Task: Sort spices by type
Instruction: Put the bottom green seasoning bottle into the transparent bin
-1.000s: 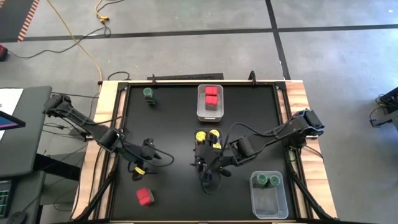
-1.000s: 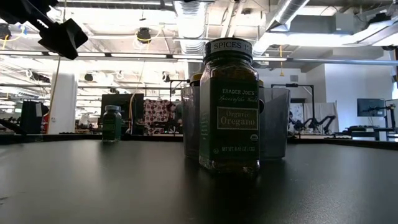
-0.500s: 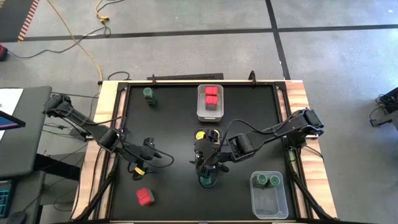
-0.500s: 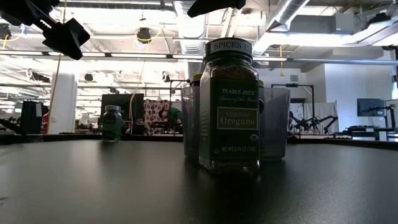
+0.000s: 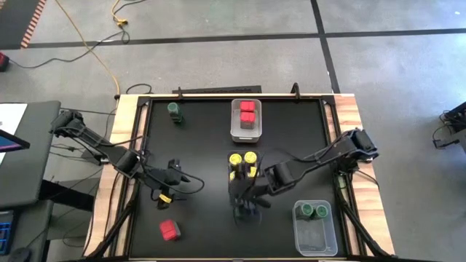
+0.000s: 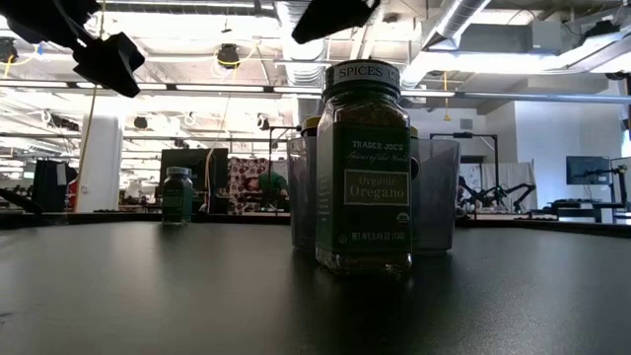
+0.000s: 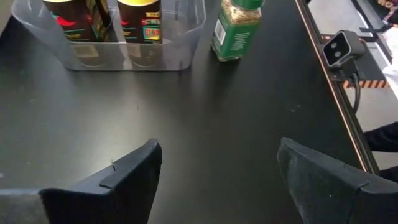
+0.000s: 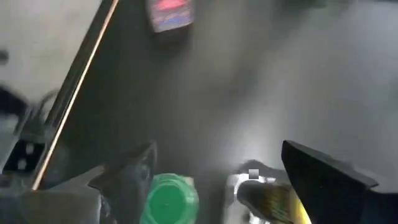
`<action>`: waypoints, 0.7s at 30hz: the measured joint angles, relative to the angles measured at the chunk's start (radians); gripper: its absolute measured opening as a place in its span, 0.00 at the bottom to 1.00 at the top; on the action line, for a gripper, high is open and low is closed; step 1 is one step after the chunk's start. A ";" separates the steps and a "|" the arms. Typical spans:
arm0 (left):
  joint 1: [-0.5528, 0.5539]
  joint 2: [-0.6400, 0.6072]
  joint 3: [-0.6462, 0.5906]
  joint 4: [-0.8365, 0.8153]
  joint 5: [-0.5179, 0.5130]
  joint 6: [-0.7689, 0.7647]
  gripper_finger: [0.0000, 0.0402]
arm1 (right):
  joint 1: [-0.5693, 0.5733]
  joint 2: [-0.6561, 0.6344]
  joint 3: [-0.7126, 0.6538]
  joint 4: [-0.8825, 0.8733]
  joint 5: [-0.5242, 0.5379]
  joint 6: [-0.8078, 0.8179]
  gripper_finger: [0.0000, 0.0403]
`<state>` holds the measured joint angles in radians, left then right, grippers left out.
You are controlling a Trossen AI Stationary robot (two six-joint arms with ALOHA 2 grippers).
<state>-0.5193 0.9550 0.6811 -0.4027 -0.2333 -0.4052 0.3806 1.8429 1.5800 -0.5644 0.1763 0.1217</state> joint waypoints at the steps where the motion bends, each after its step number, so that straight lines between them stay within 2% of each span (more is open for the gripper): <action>1: 0.001 0.000 0.000 -0.001 -0.001 0.000 0.77 | 0.010 0.011 0.001 0.001 -0.005 -0.029 0.92; 5: 0.000 0.001 0.000 -0.003 -0.006 0.000 0.77 | 0.034 0.060 0.013 0.007 -0.014 -0.077 0.89; 13: 0.000 0.001 0.000 -0.003 -0.008 0.000 0.77 | 0.037 0.150 0.065 -0.013 -0.127 -0.097 0.86; 21: 0.000 0.001 0.000 0.001 -0.009 -0.001 0.77 | 0.035 0.175 0.086 -0.127 -0.134 -0.096 0.86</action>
<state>-0.5190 0.9558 0.6811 -0.4021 -0.2422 -0.4061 0.4160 2.0182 1.6665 -0.6913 0.0421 0.0253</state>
